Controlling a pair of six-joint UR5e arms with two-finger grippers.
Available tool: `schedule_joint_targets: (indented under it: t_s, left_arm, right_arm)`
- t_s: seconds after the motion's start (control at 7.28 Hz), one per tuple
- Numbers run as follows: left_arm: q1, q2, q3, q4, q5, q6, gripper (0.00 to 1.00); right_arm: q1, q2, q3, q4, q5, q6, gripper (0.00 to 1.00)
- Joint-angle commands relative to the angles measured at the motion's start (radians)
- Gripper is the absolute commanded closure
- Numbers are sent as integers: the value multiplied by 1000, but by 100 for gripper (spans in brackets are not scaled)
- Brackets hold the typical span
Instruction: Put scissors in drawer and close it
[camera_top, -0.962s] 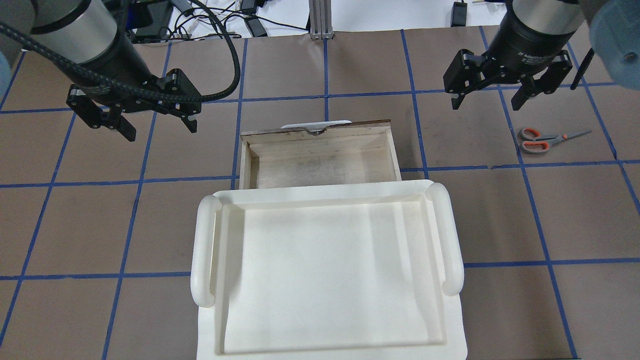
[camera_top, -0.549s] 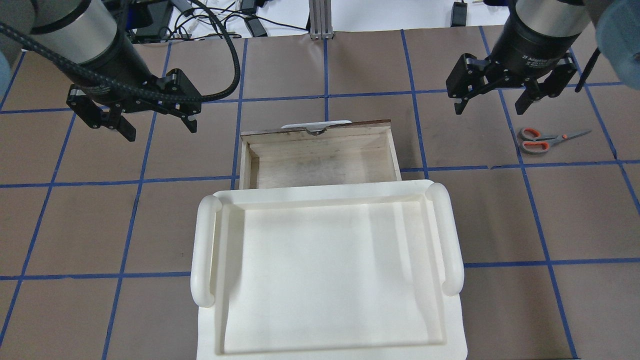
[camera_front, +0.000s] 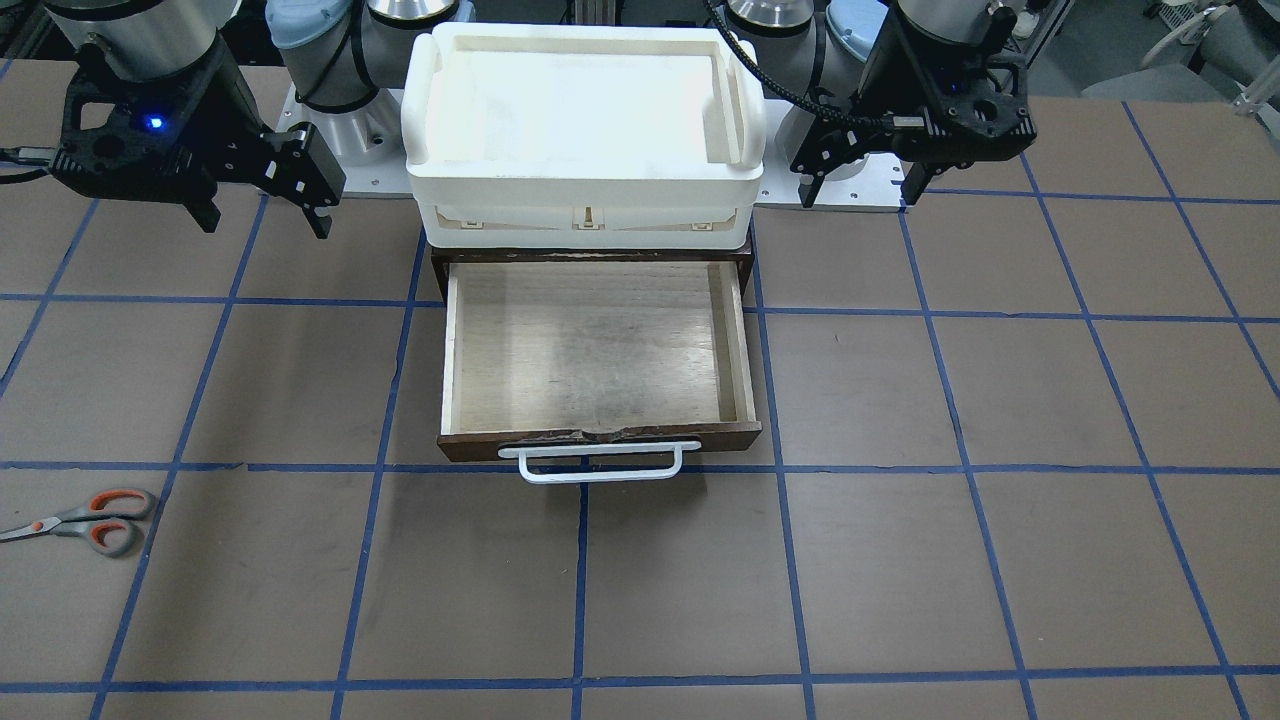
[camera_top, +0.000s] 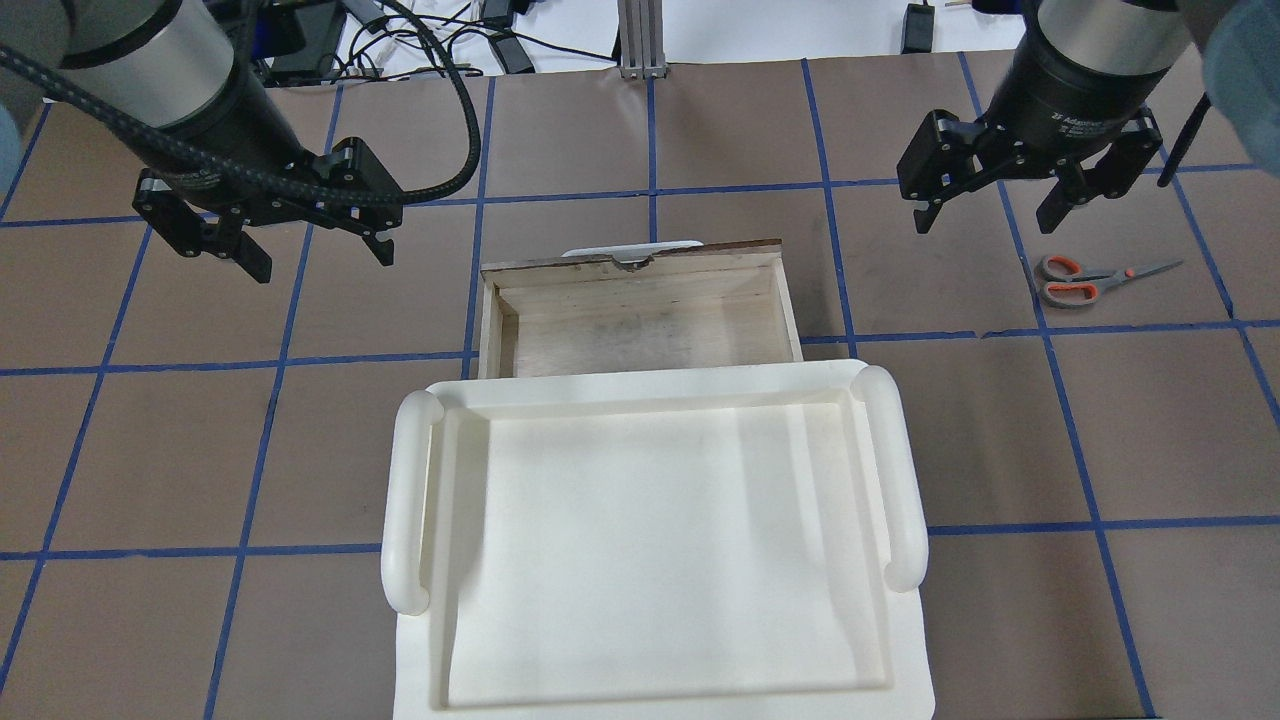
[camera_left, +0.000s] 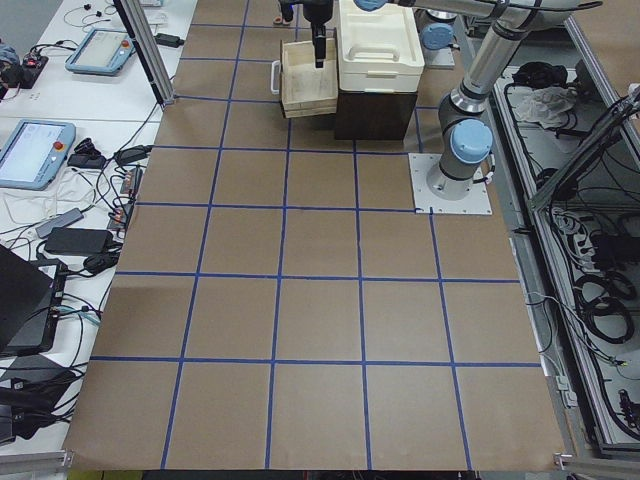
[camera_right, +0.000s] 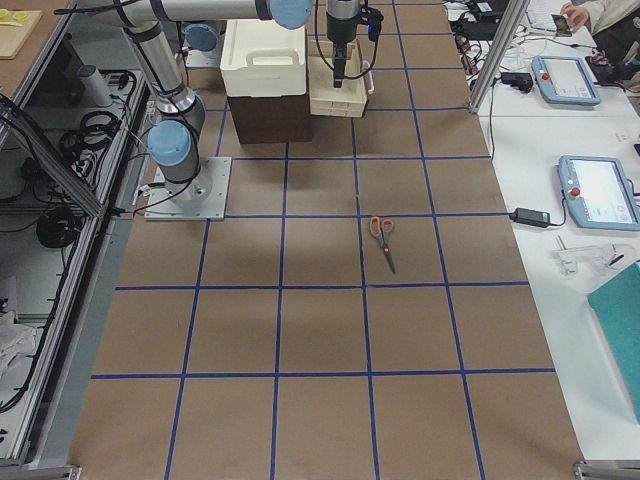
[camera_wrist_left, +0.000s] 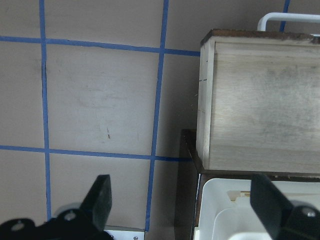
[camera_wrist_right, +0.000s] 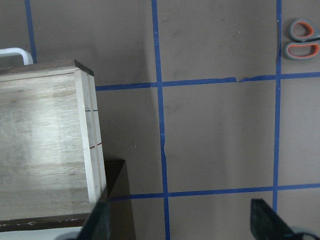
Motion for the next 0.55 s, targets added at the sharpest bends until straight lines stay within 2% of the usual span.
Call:
schedule_joint_targets:
  t_s: [0.0, 0.41]
  left_arm:
    - [0, 0, 0, 0, 0, 0, 0]
    - [0, 0, 0, 0, 0, 0, 0]
  right_arm:
    - [-2, 1, 1, 8, -2, -30, 0]
    - [-10, 3, -1, -1, 14, -132, 0]
